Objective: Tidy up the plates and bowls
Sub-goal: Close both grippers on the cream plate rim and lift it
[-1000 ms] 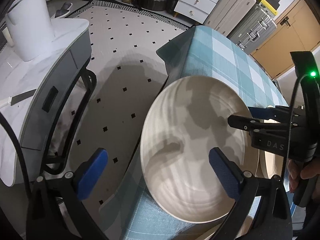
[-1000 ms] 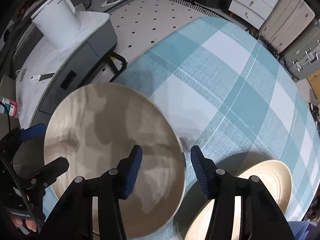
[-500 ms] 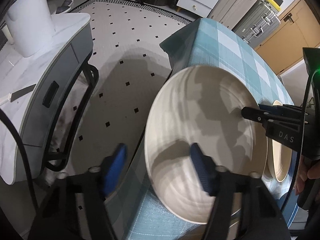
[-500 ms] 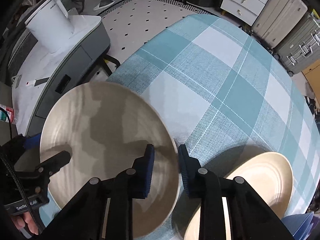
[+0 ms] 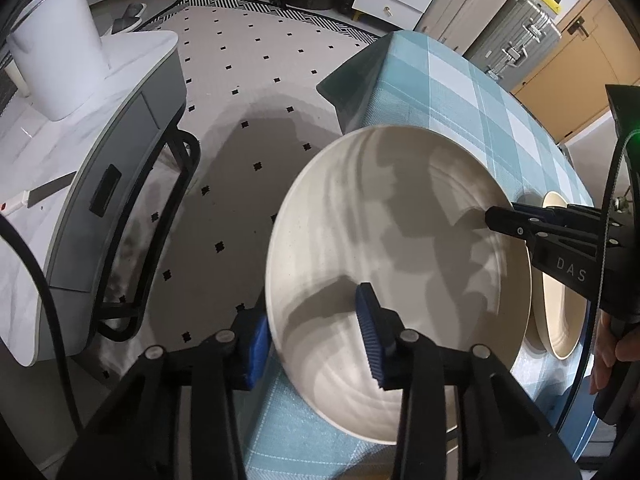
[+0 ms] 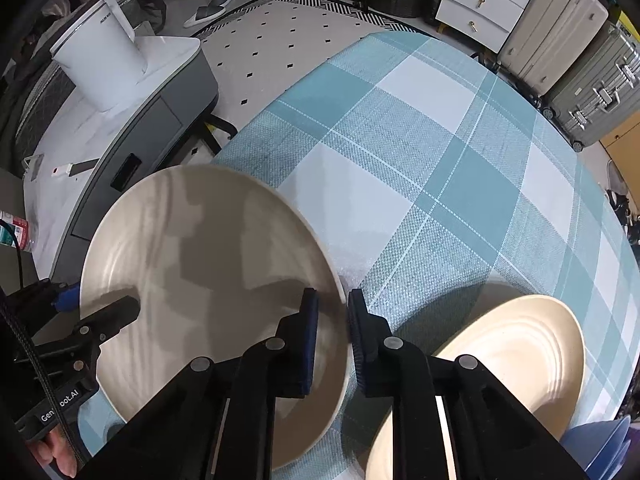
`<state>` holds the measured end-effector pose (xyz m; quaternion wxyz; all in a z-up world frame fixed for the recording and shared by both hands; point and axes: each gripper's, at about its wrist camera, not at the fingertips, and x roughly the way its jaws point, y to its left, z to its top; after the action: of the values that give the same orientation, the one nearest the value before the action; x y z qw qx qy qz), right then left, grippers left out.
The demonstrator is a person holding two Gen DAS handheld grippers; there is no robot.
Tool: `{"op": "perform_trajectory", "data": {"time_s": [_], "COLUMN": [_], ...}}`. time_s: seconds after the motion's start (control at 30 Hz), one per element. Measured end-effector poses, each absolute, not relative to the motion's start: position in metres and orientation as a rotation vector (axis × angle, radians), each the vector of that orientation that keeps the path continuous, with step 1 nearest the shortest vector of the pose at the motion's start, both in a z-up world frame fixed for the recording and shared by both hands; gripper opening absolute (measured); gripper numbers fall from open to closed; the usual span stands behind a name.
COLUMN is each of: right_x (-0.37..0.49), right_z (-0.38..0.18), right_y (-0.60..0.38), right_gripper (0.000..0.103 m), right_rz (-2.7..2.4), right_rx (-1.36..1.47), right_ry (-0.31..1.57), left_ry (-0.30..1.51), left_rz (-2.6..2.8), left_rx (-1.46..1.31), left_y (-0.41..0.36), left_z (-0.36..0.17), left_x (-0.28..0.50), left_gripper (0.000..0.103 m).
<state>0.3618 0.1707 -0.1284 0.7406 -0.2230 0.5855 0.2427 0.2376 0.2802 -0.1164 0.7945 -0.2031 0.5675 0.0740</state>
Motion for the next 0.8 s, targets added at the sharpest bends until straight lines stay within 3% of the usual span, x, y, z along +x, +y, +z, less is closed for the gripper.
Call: {"op": "perform_trajectory", "data": {"time_s": [0.13,0.57,0.8], "right_x": [0.3616,0.3616,0.3601], "right_z": [-0.1252,-0.1265,-0.1340], "right_y": [0.1673,0.1694,0.1671], "right_gripper": [0.011,0.012,0.031], "right_rz": [0.522,0.519,0.567], "right_rx": [-0.476,-0.447,-0.402], "right_ry": [1.274,1.270,1.283], "left_ry": [1.210,1.207,1.207], "left_rz": [0.161,0.165,0.165], "left_rx": [-0.477,-0.475,-0.476], "left_y": [0.2855,0.2843,0.2853], "left_z": [-0.1167,-0.1167,-0.1169], "left_x": [0.2351,0.2336,0.2330], "left_gripper": [0.029,0.027,0.027]}}
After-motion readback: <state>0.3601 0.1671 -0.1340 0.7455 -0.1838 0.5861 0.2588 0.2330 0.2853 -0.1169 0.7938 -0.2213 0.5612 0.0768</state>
